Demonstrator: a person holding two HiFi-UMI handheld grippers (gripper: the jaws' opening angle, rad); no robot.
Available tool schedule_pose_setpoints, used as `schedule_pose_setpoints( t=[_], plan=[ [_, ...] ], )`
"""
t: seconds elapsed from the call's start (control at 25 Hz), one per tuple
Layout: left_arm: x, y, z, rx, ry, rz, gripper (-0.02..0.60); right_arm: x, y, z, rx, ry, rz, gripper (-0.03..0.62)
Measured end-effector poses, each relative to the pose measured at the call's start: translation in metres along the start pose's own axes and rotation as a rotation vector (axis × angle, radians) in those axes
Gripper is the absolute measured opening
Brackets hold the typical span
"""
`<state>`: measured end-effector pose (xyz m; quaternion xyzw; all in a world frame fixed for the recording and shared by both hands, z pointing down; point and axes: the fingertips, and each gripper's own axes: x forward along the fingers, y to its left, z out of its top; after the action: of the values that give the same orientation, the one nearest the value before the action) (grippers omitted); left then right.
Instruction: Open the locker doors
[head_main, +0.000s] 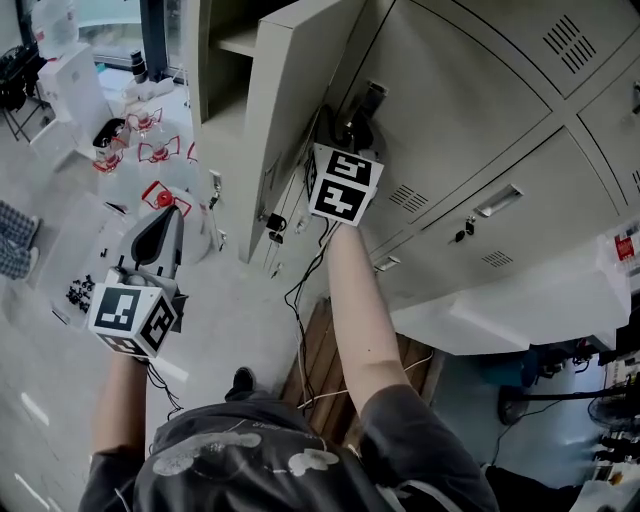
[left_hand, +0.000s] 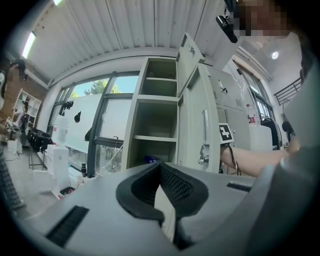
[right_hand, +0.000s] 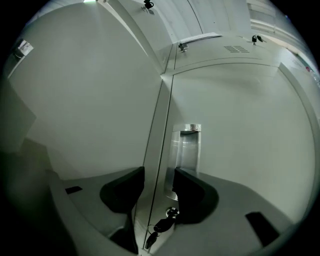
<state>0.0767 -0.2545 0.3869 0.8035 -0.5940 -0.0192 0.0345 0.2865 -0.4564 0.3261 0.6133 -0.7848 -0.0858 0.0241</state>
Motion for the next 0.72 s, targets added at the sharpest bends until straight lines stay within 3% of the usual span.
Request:
schedule_pose_setpoints(
  t=[0.12,0.32,0.56,0.72],
  plan=[
    [0.000,0.004,-0.001,0.001,0.006,0.008,0.009,0.001,-0.006,0.001,0.015,-0.015,-0.034,0.163],
    [-0.003,0.004,-0.004,-0.005,0.014,0.014,0.009,0.000,-0.005,0.000,0.010,0.002,-0.013,0.164],
    [-0.008,-0.004,-0.007,-0.002,0.027,-0.005,0.009,-0.005,-0.004,0.001,0.115,0.034,0.004,0.158],
    [-0.012,-0.007,-0.006,0.006,0.030,-0.019,0.009,-0.016,0.003,0.004,0.129,0.025,0.013,0.158]
  ],
)
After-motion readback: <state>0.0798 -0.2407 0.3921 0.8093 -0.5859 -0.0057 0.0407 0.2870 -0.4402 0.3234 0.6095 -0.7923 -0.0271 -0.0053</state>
